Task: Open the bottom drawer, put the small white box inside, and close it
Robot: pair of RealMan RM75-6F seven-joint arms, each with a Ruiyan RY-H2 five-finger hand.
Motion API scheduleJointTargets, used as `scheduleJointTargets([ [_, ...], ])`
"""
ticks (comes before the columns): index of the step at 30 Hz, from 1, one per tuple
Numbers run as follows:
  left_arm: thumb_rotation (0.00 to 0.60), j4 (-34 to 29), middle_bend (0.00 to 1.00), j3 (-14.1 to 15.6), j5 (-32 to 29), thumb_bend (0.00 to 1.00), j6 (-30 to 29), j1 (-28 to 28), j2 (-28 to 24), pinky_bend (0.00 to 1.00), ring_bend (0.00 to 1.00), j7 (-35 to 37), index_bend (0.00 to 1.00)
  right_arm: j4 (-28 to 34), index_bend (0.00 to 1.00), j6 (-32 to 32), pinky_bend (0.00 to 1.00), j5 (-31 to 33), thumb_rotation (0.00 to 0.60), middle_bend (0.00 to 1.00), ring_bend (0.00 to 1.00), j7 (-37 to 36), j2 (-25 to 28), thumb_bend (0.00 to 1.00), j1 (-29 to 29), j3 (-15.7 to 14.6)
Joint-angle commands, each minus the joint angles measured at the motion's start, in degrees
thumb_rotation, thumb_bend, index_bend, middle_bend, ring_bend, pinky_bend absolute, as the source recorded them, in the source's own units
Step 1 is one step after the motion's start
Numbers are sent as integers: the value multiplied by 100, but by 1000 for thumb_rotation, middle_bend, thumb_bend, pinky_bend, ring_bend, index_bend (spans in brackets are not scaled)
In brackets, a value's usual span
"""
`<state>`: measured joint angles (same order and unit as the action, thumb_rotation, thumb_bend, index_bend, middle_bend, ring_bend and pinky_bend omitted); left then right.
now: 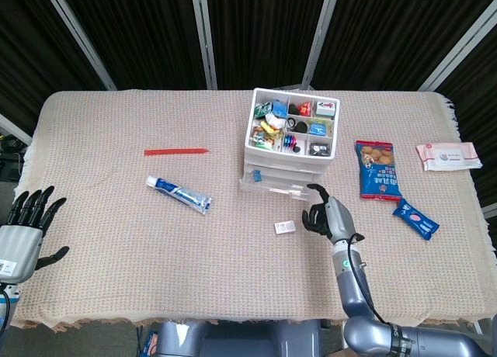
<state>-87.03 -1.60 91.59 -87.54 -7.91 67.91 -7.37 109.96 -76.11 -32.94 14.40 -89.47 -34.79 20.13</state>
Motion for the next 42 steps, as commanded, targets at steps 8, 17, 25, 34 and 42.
scheduleJointTargets([
  [8, 600, -7, 0, 2, -9, 108, 12, 0, -9, 0, 0, 7, 139, -370, 201, 38, 642, 313, 600, 754, 713, 355, -139, 430, -170, 120],
  [17, 600, -5, 0, -3, -6, 108, 4, 1, -6, 0, 0, 2, 139, -738, 290, 125, 642, 602, 600, 754, 717, 502, -266, 436, -234, 191],
  [25, 600, -5, 0, -5, -12, 108, 11, -1, 1, 0, 0, -2, 142, -726, 387, 95, 642, 479, 600, 754, 717, 448, -299, 440, -168, 166],
  [34, 600, -17, 0, -4, -23, 110, 20, 2, 2, 0, 0, -18, 145, -367, 388, 65, 642, 316, 600, 754, 717, 394, -182, 441, 53, -35],
  [42, 600, -25, 0, -3, -25, 108, 21, 3, 11, 0, 0, -45, 147, -35, 376, 12, 642, 36, 600, 754, 717, 369, -105, 441, 217, -251],
])
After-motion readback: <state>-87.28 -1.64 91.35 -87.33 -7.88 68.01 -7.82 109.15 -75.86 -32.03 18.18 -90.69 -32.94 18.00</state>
